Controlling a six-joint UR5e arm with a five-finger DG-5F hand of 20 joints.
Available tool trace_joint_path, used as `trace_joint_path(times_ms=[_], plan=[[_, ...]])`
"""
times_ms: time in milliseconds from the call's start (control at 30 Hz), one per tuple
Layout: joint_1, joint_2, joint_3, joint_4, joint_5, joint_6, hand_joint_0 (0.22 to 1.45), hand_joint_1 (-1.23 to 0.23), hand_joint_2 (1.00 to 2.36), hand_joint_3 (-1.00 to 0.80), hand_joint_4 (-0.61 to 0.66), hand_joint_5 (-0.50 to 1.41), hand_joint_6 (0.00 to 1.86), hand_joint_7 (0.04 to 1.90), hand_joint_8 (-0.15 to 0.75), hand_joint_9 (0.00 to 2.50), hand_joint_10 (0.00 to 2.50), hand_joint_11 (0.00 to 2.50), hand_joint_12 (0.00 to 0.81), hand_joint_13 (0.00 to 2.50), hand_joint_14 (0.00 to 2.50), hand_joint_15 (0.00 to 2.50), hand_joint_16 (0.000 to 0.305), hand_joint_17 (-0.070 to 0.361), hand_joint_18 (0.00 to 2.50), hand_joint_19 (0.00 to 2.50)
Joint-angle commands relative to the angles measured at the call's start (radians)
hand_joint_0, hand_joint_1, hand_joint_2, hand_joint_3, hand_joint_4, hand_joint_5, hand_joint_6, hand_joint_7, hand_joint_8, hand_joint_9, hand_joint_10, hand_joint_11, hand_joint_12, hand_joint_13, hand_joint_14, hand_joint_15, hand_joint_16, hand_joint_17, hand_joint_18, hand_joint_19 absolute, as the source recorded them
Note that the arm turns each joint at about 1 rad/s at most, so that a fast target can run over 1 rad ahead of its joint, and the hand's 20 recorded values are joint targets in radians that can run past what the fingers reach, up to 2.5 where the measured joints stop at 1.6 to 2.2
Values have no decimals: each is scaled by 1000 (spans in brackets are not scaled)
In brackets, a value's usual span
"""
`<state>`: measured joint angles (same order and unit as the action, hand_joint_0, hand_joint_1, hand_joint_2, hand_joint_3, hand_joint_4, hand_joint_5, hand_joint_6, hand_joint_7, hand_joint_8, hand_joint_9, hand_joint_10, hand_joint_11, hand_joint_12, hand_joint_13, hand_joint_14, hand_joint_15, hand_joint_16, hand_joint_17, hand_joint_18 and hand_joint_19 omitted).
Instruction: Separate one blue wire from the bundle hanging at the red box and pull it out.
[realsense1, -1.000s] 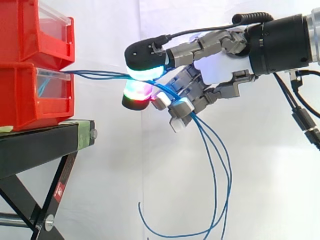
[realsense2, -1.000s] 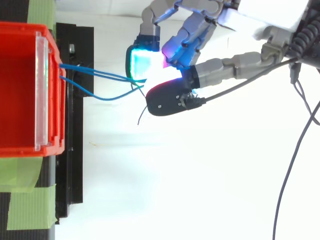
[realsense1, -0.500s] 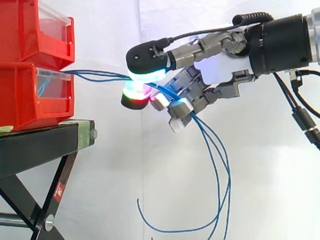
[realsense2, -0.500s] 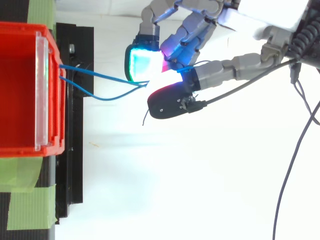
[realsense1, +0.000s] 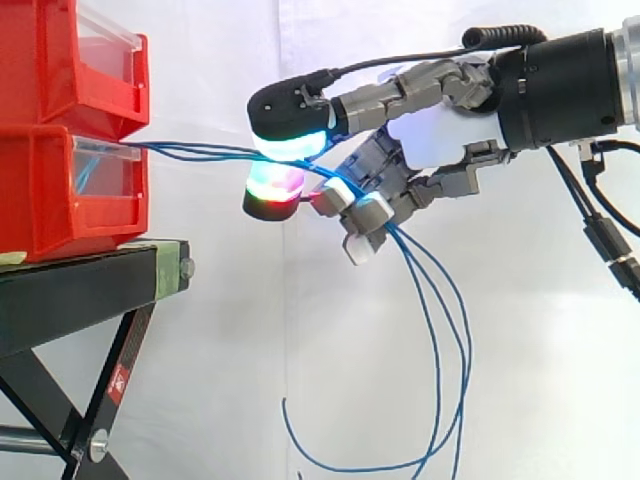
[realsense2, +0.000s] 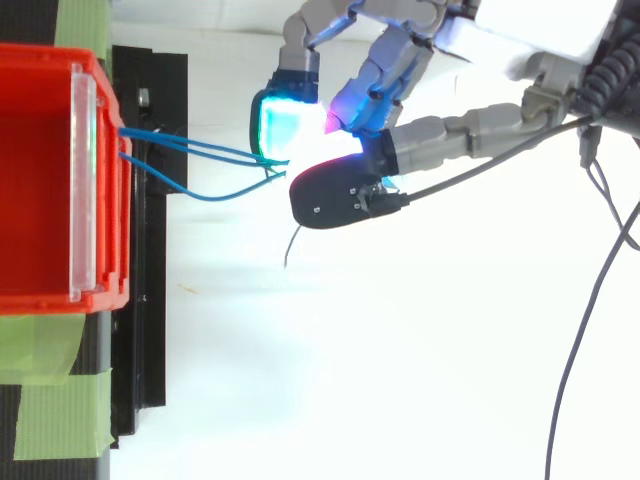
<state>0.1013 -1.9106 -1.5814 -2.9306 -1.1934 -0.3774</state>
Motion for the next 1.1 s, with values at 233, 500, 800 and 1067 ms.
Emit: trace_joint_path(times_ms=[233,500,800,1067], plan=[[0,1,1,2,-2,0,618,-734,1004,-12,145,-198,949,977,420,1222,10,1282,510,1352,16,1196,71,159,1077,675],[0,1,0,2,-2,0,640,-824,1019,-62,173,-219,944,983,356,1104,16,1276,441,1258,24,1217,61,138,954,698],[0,1,0,2,-2,0,592,-704,1010,-43,121,-174,937,1073,414,1334,12,1337,508,1344,20,1215,69,155,1049,700],[0,1,0,2,-2,0,524,-602,1269,-102,113,-156,934,1114,435,1387,15,1315,557,1390,17,1200,76,171,1107,687]])
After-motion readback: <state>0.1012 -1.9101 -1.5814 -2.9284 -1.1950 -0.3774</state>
